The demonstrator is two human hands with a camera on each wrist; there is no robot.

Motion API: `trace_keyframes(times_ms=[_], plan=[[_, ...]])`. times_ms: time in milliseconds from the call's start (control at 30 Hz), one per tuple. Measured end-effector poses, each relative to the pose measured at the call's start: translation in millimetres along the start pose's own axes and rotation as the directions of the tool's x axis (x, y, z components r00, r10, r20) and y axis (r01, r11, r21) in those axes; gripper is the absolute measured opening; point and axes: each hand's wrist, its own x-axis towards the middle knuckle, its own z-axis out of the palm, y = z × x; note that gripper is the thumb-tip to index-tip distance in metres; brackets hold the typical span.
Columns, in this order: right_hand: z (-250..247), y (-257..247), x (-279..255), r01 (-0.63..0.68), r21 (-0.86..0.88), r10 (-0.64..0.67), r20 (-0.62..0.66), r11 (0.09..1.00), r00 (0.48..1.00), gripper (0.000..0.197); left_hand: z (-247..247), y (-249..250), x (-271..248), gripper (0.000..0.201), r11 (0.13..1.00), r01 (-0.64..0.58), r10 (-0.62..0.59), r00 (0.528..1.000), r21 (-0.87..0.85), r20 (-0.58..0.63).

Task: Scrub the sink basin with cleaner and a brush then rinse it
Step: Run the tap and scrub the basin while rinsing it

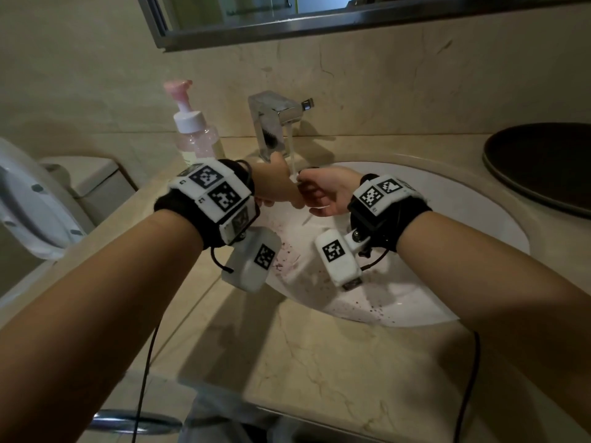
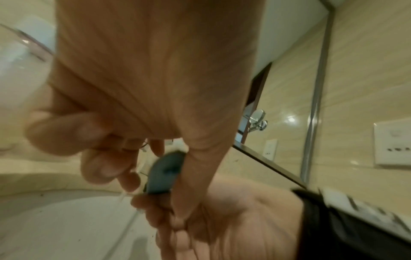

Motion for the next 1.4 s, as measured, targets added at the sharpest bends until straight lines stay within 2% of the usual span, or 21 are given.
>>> trace_keyframes(times_ms=[67,167,233,300,367,467,533,600,667,767,833,933,1033,1167,1233,1333,1400], plan=[[-3.6,4.4,1.2,0.007,0.026,-0.006,-0.010,1.000,1.000,0.033,-4.1,-7.6,0.7,0.057,0.999,0.002,0.002,0.998,-0.049,0.069],[-8.6,10.3,2.7,0.006,0.062,-0.003,-0.036,0.998,0.999,0.025,-14.0,-21.9,-8.2,0.022,0.966,0.076,-0.035,0.985,-0.246,0.167],[-14.4,13.0,5.3,0.013,0.103,-0.005,-0.074,0.995,0.997,0.023,-16.3,-35.5,-8.5,0.006,0.924,0.111,-0.044,0.982,-0.365,0.185],[-20.6,14.2,7.7,0.001,0.114,0.008,-0.085,0.994,0.996,0.020,-14.8,-51.9,-0.5,0.004,0.876,0.152,-0.083,0.982,-0.457,0.168],[-27.0,16.0,9.9,-0.011,0.093,0.019,-0.086,0.996,0.996,0.025,-12.5,-67.0,7.0,0.003,0.831,0.203,-0.145,0.978,-0.518,0.150],[-33.9,21.5,13.9,-0.042,0.027,0.044,-0.059,0.999,0.997,0.032,-6.1,-87.8,16.8,0.021,0.714,0.286,-0.199,0.958,-0.639,0.206],[-37.6,27.4,19.6,-0.079,-0.043,0.076,-0.060,0.996,0.995,0.028,-1.3,-94.0,18.4,0.024,0.667,0.313,-0.218,0.950,-0.676,0.224],[-40.8,31.7,25.1,-0.126,-0.115,0.115,-0.094,0.985,0.989,0.022,2.2,-96.3,21.9,0.025,0.684,0.321,-0.252,0.947,-0.655,0.201],[-45.2,33.1,28.9,-0.160,-0.209,0.131,-0.146,0.965,0.981,0.021,5.6,-96.7,25.1,0.025,0.744,0.320,-0.264,0.947,-0.587,0.182],[-54.9,34.5,36.6,-0.164,-0.441,0.097,-0.171,0.883,0.980,0.035,7.8,-97.3,29.3,0.007,0.795,0.297,-0.241,0.955,-0.529,0.174],[-58.7,36.1,38.2,-0.148,-0.573,0.048,-0.185,0.806,0.982,0.028,10.4,-101.1,33.6,0.013,0.823,0.270,-0.222,0.963,-0.499,0.156],[-56.6,40.6,41.1,-0.088,-0.706,-0.068,-0.190,0.703,0.979,0.036,12.3,-100.8,35.7,0.001,0.875,0.203,-0.184,0.979,-0.439,0.085],[-47.7,52.3,54.0,0.029,-0.755,-0.145,-0.088,0.655,0.985,0.029,12.4,-107.6,37.6,0.020,0.880,0.186,-0.147,0.982,-0.437,0.120],[-46.6,60.5,58.1,0.142,-0.768,-0.155,0.055,0.625,0.986,0.034,12.8,-119.2,35.6,0.024,0.777,0.135,-0.043,0.986,-0.615,0.161],[-46.3,62.4,58.9,0.176,-0.779,-0.160,0.098,0.602,0.982,0.034,13.6,-126.0,35.5,0.025,0.716,0.106,-0.010,0.990,-0.690,0.142],[-43.0,67.0,61.6,0.181,-0.804,-0.215,0.067,0.567,0.974,0.035,13.6,-130.6,33.8,0.023,0.621,0.108,-0.018,0.992,-0.776,0.124],[-42.7,68.8,63.9,0.177,-0.829,-0.270,0.032,0.531,0.962,0.035,14.5,-130.8,33.4,0.021,0.592,0.122,-0.033,0.991,-0.797,0.126]])
